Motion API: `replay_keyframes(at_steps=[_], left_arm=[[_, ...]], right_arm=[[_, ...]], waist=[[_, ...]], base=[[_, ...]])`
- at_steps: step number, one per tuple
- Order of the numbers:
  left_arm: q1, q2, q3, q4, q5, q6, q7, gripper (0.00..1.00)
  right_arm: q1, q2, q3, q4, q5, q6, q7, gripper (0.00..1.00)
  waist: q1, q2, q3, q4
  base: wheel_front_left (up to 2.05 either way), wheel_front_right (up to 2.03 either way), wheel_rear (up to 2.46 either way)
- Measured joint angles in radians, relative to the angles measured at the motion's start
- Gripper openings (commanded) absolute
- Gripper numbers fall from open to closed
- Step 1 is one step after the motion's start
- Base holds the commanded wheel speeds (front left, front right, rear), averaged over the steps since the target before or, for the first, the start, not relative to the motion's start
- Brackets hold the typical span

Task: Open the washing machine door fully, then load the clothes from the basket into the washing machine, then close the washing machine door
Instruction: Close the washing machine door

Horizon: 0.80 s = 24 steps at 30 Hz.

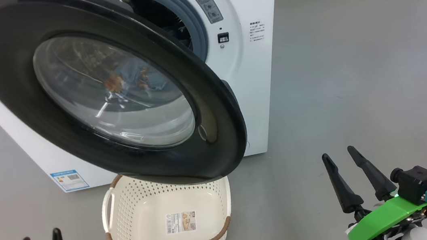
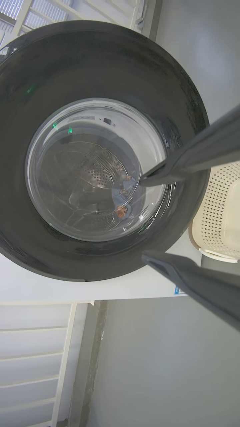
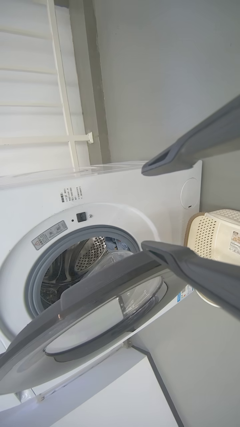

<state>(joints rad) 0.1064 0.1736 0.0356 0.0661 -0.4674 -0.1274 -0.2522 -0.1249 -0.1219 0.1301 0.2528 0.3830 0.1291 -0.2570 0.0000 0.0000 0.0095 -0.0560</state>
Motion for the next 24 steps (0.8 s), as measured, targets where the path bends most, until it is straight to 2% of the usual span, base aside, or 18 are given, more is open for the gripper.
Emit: replay_keyframes(at_steps=[24], left_arm=[[0.016, 0.011, -0.033, -0.028, 0.007, 0.000, 0.000, 1.00]], right_arm=[[0.000, -0.010, 0.007, -0.001, 0.006, 0.000, 0.000, 1.00]], waist=[[0.0000, 0.0000, 0.003, -0.001]], base=[[0.00, 0.00, 0.00]])
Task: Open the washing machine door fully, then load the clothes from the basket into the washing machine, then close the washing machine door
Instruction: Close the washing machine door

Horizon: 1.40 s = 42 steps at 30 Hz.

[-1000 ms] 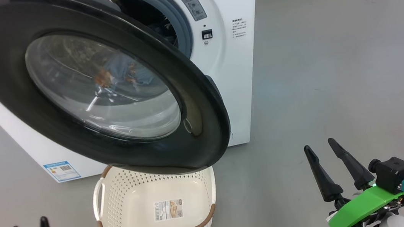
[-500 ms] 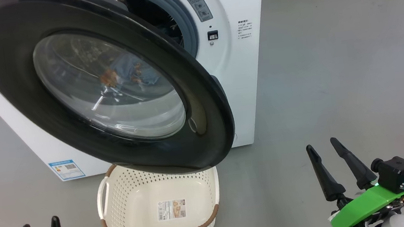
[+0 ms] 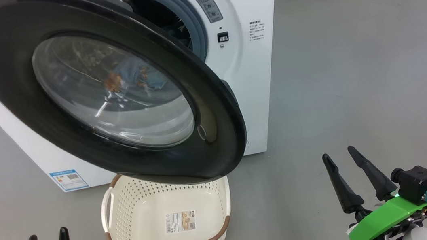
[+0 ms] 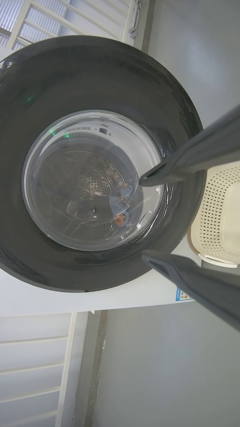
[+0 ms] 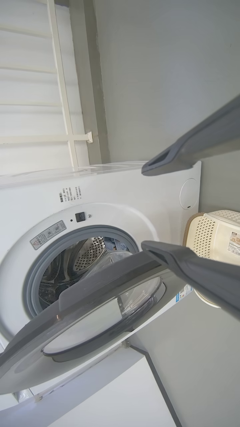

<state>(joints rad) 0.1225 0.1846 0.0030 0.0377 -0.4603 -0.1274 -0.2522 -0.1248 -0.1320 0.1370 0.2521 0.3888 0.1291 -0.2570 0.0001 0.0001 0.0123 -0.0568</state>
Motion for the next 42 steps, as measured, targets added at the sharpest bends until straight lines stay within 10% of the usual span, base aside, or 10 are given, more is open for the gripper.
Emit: replay_keyframes(at_steps=[13, 15, 18, 42], left_arm=[[0.000, 0.002, -0.003, -0.006, -0.005, 0.000, 0.000, 1.00], [0.000, 0.003, -0.003, -0.007, -0.009, 0.000, 0.000, 1.00], [-0.001, 0.003, -0.003, -0.008, -0.009, 0.000, 0.000, 1.00], [-0.009, 0.003, -0.025, 0.002, -0.018, 0.000, 0.000, 1.00]], right_arm=[[-0.001, 0.000, -0.017, -0.010, 0.000, 0.000, 0.000, 1.00], [-0.003, 0.000, -0.019, -0.011, 0.000, 0.000, 0.000, 0.48], [-0.016, 0.000, -0.022, -0.015, -0.002, 0.000, 0.000, 0.00], [-0.143, -0.004, 0.063, -0.150, 0.027, 0.000, 0.000, 0.00]], waist=[[0.0000, 0.0000, 0.016, 0.008], [0.0000, 0.0000, 0.021, 0.011], [0.0000, 0.0000, 0.029, 0.016], [0.0000, -0.0001, 0.040, 0.126]], base=[[0.00, 0.00, 0.00], [0.00, 0.00, 0.00], [0.00, 0.00, 0.00], [0.00, 0.00, 0.00]])
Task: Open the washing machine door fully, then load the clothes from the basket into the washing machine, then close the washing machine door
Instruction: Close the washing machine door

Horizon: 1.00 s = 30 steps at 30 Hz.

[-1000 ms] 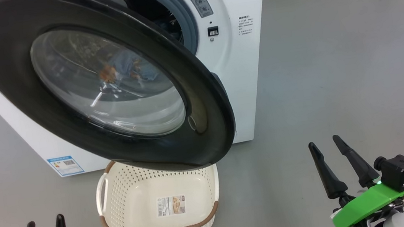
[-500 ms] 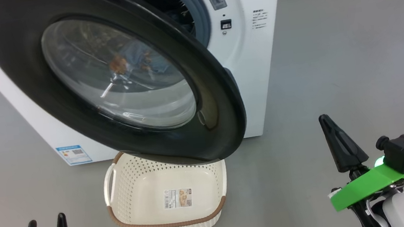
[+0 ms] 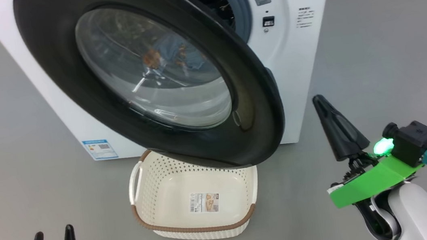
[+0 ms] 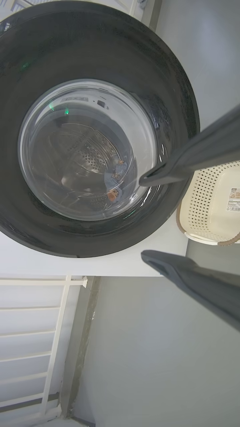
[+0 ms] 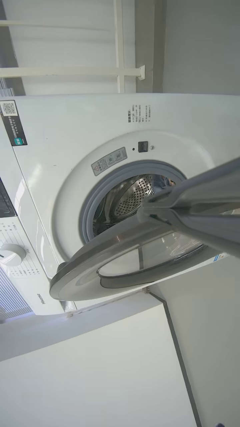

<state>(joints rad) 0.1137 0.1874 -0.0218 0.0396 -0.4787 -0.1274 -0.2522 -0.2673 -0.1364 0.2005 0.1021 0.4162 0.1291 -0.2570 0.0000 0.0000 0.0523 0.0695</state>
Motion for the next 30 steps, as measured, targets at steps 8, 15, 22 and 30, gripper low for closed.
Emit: replay_keyframes(at_steps=[8, 15, 22, 30], left_arm=[[-0.004, -0.002, -0.009, 0.008, -0.001, 0.000, 0.000, 1.00], [-0.017, -0.006, -0.016, 0.017, -0.009, 0.000, 0.000, 1.00], [-0.025, -0.009, -0.023, 0.019, -0.013, 0.000, 0.000, 1.00], [-0.043, -0.009, -0.032, 0.019, -0.021, 0.000, 0.000, 1.00]], right_arm=[[-0.026, -0.022, 0.055, -0.015, -0.001, 0.000, 0.000, 0.00], [-0.049, -0.034, 0.102, 0.012, -0.001, 0.000, 0.000, 0.00], [-0.066, -0.054, 0.125, 0.095, -0.002, 0.000, 0.000, 0.00], [-0.078, -0.063, 0.111, 0.179, -0.001, 0.000, 0.000, 0.00]], waist=[[0.0000, 0.0001, 0.005, 0.053], [0.0000, 0.0000, 0.014, 0.104], [0.0000, 0.0000, 0.026, 0.151], [0.0000, 0.0000, 0.055, 0.187]], base=[[0.00, 0.00, 0.00], [0.00, 0.00, 0.00], [0.00, 0.00, 0.00], [0.00, 0.00, 0.00]])
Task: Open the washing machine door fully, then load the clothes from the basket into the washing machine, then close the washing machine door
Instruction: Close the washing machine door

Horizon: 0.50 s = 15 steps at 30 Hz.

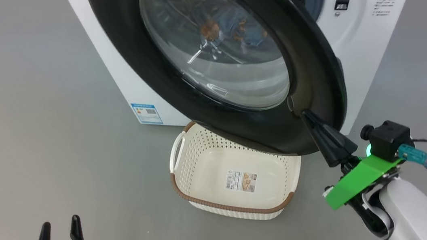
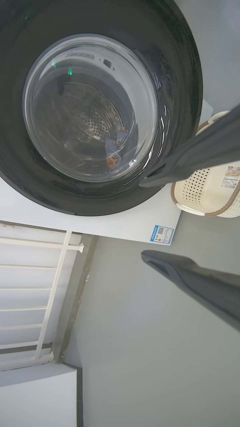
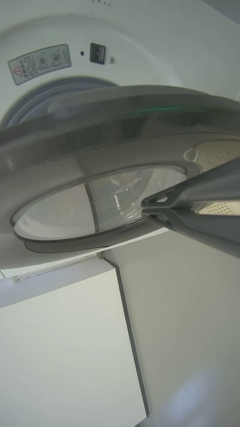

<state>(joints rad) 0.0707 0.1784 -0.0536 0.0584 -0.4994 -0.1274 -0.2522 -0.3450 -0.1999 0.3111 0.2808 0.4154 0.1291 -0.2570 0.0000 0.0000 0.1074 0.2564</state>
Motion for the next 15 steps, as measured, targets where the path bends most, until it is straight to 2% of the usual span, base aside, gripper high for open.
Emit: replay_keyframes(at_steps=[15], left_arm=[[-0.040, 0.000, -0.011, 0.001, -0.023, 0.000, 0.000, 1.00]], right_arm=[[-0.075, -0.013, -0.027, 0.095, 0.000, 0.000, 0.000, 0.00]], waist=[[0.0000, 0.0000, 0.067, 0.037]], base=[[0.00, 0.00, 0.00]])
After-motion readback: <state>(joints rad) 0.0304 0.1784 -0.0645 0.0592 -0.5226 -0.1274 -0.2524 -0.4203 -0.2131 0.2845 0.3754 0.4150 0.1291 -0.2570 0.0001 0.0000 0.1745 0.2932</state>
